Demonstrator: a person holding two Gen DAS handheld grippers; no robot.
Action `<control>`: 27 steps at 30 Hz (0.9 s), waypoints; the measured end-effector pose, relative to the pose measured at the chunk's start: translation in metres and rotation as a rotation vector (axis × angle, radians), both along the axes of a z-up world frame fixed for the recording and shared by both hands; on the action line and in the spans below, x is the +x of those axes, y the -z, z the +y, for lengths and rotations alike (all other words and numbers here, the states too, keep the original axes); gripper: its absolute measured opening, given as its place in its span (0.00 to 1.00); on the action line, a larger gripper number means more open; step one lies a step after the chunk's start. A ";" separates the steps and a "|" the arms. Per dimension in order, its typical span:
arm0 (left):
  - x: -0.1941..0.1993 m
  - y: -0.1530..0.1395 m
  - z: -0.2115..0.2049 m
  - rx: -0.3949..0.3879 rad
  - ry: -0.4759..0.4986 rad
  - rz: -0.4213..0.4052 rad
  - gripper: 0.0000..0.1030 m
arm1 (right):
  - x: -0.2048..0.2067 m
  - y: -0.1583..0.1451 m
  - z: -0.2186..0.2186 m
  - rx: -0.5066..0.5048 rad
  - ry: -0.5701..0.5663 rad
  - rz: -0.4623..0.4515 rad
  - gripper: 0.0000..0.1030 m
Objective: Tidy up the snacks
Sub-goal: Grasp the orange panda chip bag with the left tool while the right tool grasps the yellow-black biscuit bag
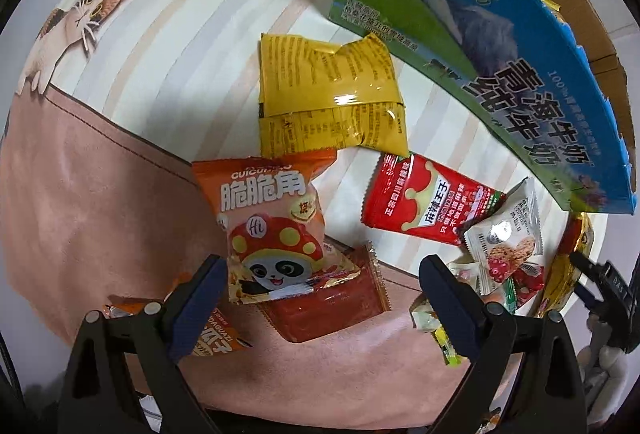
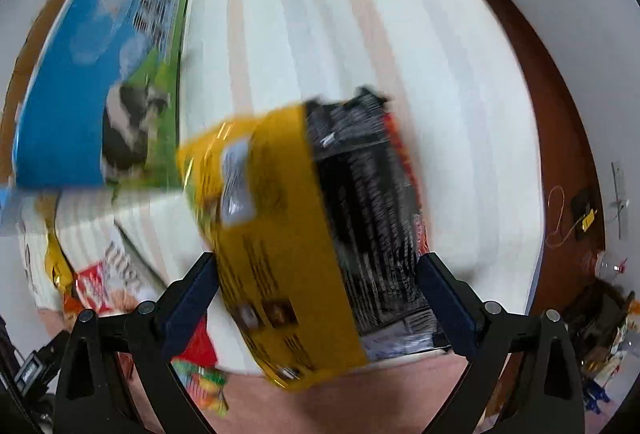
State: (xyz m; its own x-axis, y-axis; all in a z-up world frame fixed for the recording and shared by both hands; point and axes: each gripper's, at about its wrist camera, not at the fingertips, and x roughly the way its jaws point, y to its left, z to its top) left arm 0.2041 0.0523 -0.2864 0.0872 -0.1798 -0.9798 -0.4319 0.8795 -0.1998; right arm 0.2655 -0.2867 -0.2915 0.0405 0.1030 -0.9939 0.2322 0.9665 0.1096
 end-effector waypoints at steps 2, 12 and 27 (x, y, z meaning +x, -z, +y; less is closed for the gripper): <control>-0.003 0.000 0.004 -0.006 -0.012 0.000 0.95 | -0.013 0.002 0.005 0.061 -0.002 0.046 0.95; -0.005 0.024 0.037 -0.099 -0.097 0.058 0.95 | -0.025 0.002 0.003 0.005 0.116 -0.008 0.99; -0.020 0.024 -0.022 0.116 0.293 -0.016 0.43 | -0.076 0.005 -0.001 -0.046 0.000 0.033 0.84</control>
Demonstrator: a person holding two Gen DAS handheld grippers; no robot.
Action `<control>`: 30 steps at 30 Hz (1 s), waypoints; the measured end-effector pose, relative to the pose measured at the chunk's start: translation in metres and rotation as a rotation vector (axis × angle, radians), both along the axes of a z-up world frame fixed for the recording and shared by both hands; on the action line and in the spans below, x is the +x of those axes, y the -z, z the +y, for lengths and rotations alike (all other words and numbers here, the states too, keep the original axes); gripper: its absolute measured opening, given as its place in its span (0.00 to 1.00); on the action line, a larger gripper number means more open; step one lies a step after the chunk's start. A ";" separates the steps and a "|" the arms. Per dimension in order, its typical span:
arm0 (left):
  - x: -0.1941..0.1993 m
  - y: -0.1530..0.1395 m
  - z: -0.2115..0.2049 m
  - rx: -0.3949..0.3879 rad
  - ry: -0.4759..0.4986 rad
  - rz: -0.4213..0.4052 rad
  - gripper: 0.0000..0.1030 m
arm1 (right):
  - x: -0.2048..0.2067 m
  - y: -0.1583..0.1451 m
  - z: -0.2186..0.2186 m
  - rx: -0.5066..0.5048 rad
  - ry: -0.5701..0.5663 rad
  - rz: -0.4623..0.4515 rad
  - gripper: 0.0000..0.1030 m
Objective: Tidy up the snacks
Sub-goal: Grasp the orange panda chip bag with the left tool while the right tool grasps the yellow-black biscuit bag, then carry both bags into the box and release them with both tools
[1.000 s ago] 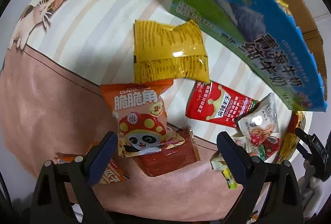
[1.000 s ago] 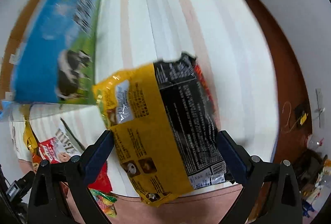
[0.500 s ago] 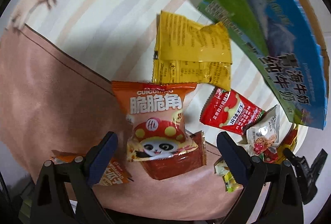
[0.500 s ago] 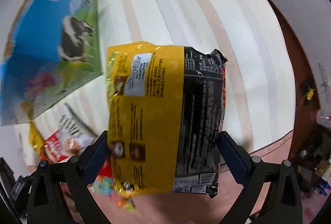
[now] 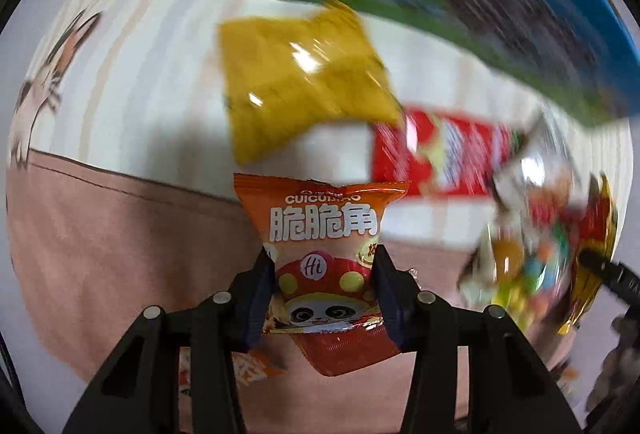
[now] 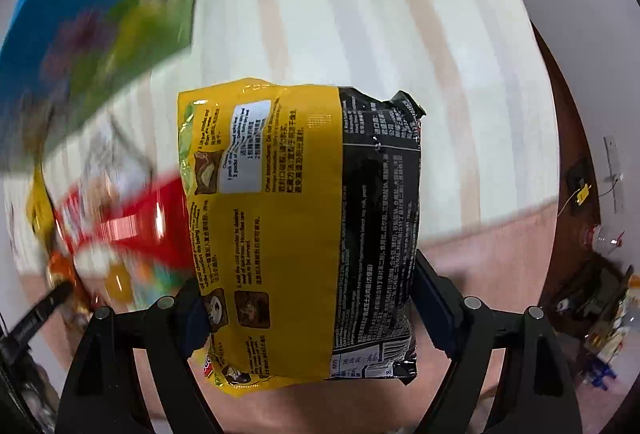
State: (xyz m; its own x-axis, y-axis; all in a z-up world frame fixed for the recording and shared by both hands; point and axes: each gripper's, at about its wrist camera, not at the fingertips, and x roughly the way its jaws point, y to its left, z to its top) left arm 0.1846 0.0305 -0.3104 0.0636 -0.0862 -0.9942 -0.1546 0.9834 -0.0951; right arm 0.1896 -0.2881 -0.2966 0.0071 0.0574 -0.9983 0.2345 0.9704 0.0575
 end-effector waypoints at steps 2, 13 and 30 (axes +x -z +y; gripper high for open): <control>-0.009 0.006 -0.010 0.011 0.035 0.011 0.43 | -0.014 0.001 0.004 -0.003 -0.029 0.013 0.84; -0.014 0.021 -0.026 0.010 0.055 0.015 0.43 | -0.029 0.012 -0.032 0.018 0.043 0.012 0.84; 0.036 -0.187 -0.021 -0.218 0.118 -0.293 0.42 | -0.009 -0.181 -0.001 0.308 -0.022 -0.302 0.82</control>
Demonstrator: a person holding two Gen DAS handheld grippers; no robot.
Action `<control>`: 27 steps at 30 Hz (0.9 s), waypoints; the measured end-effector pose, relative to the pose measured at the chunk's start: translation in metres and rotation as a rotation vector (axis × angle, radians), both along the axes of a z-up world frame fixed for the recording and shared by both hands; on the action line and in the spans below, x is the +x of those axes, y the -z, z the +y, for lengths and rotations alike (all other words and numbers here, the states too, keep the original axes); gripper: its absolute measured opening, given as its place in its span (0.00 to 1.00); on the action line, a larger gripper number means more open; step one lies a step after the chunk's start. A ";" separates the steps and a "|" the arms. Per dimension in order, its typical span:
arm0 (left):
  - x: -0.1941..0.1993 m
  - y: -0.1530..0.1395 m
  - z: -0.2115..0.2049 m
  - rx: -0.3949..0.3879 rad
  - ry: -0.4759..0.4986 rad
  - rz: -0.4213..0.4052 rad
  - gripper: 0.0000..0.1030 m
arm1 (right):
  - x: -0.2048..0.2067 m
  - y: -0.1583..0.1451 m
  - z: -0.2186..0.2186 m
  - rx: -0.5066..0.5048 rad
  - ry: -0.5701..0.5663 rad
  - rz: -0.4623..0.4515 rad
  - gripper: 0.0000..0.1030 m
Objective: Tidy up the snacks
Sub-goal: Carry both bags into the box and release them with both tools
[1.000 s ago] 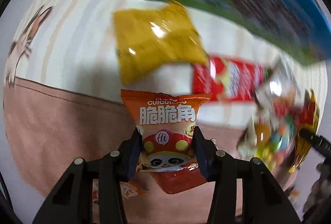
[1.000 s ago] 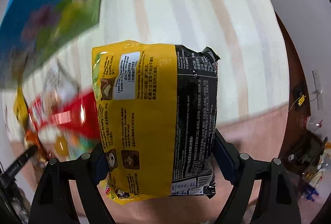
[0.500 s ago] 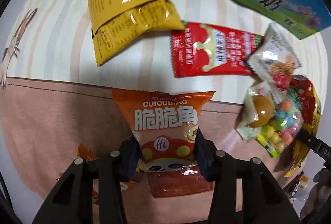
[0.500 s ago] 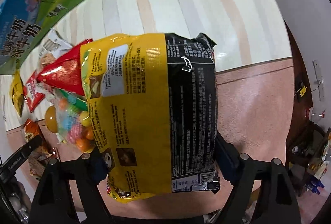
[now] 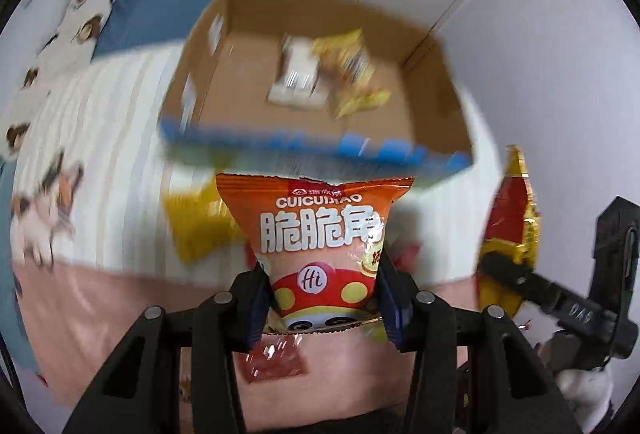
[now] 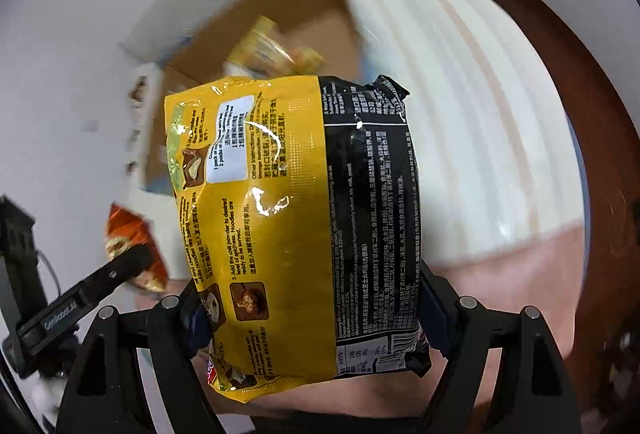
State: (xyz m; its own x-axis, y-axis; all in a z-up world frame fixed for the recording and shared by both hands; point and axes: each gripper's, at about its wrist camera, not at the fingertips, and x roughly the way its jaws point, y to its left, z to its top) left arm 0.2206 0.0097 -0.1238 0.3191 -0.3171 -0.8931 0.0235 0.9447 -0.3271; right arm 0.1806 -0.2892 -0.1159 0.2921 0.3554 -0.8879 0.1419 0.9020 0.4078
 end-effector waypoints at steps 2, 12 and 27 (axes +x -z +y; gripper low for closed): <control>0.025 -0.020 0.005 0.007 0.005 -0.031 0.42 | 0.028 -0.019 0.012 0.016 -0.019 -0.034 0.82; 0.176 0.009 0.051 0.131 -0.027 0.073 0.43 | 0.196 0.003 0.048 -0.110 -0.032 0.020 0.82; 0.262 0.091 0.072 0.207 0.007 0.255 0.61 | 0.286 0.087 0.099 -0.230 -0.053 0.158 0.94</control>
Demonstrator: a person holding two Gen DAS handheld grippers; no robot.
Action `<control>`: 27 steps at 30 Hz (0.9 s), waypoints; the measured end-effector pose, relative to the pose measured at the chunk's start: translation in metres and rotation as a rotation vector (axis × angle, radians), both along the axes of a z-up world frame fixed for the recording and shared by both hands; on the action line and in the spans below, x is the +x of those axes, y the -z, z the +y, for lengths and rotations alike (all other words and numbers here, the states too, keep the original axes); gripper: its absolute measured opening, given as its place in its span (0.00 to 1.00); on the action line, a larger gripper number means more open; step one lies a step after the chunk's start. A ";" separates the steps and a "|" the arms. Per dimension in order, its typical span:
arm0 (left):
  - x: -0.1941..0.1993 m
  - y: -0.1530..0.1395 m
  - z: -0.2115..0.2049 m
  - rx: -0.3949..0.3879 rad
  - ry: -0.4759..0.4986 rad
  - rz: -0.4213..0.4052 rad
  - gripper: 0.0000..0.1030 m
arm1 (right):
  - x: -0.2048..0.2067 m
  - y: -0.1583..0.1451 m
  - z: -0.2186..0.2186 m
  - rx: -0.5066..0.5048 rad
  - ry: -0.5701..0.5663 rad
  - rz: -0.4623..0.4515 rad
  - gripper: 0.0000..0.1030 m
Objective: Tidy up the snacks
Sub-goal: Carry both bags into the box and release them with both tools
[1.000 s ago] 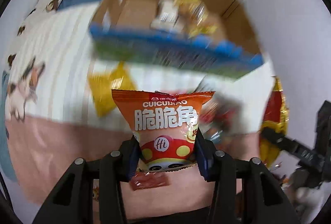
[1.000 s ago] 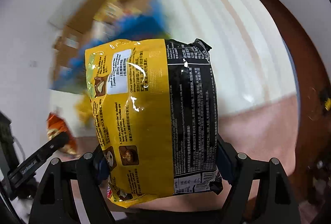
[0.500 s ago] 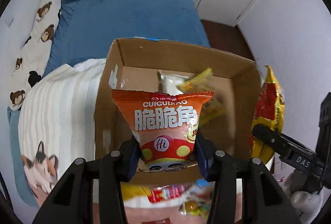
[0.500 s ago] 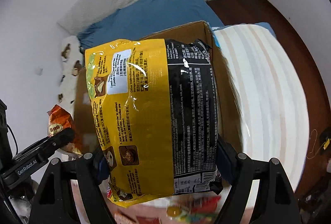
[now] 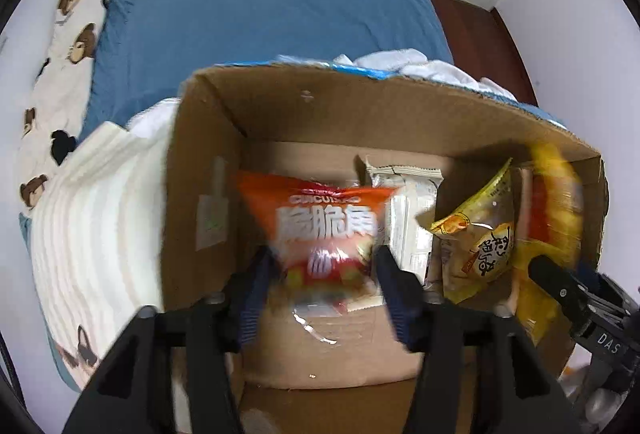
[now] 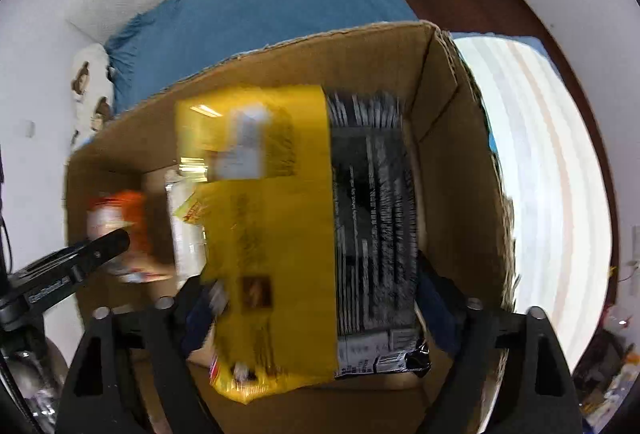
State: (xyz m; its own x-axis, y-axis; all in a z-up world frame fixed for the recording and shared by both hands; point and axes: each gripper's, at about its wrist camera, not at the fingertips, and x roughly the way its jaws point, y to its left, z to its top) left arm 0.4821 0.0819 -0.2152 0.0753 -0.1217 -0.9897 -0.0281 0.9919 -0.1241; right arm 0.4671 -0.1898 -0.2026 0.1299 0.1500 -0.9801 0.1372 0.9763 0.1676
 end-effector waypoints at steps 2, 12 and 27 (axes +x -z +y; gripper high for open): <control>0.000 0.000 -0.002 0.006 0.010 -0.017 0.86 | 0.006 0.006 0.001 0.011 -0.009 0.000 0.94; -0.013 -0.007 -0.004 -0.007 0.010 -0.035 0.94 | 0.008 0.018 0.013 -0.041 -0.055 0.014 0.95; -0.067 -0.056 -0.014 0.053 0.022 -0.220 0.94 | -0.058 -0.027 0.027 -0.109 -0.082 -0.117 0.95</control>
State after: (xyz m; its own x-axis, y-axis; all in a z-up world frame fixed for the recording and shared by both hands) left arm 0.4151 0.0680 -0.1596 0.2879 -0.0743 -0.9548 0.0155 0.9972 -0.0729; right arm 0.4091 -0.1624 -0.1759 0.2360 0.0589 -0.9700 0.0425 0.9966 0.0708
